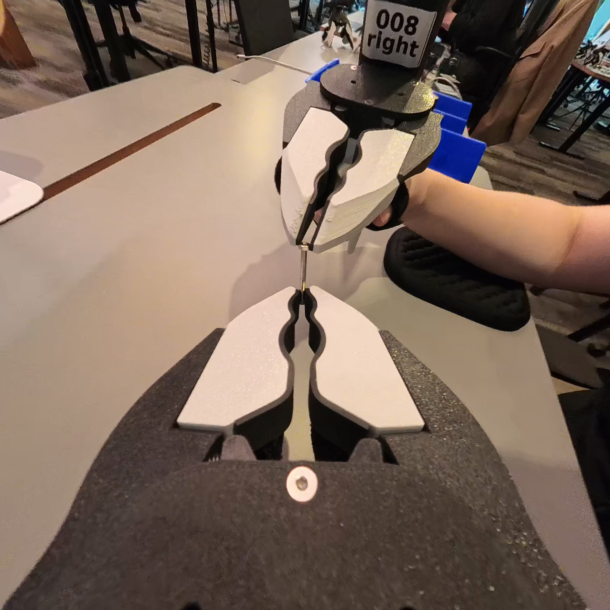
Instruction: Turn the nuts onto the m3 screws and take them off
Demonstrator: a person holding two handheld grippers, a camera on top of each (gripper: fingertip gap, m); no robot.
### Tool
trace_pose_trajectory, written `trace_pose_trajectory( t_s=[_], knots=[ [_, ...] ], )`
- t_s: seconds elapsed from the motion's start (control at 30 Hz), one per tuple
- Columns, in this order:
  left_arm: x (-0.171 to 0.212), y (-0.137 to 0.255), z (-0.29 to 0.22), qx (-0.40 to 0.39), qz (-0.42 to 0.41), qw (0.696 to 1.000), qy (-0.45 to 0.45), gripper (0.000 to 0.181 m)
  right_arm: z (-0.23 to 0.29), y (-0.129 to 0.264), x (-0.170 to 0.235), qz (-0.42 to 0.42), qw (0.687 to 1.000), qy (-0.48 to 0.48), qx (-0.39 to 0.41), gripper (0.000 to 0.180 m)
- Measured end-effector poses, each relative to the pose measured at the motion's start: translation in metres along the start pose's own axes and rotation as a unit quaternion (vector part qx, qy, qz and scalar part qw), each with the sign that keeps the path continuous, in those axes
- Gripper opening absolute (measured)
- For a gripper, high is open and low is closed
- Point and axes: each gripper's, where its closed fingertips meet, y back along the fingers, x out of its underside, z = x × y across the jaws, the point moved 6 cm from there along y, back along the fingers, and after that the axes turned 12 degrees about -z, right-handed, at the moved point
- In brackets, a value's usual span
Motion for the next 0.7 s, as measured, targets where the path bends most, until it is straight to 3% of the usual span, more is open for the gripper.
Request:
trace_pose_trajectory(
  t_s=[0.7],
  knots=[
    [0.019, -0.001, 0.004, -0.001, -0.014, 0.998, -0.053, 0.002, -0.001, 0.002, 0.019, -0.005, 0.997, 0.071, -0.007, 0.005]
  ],
)
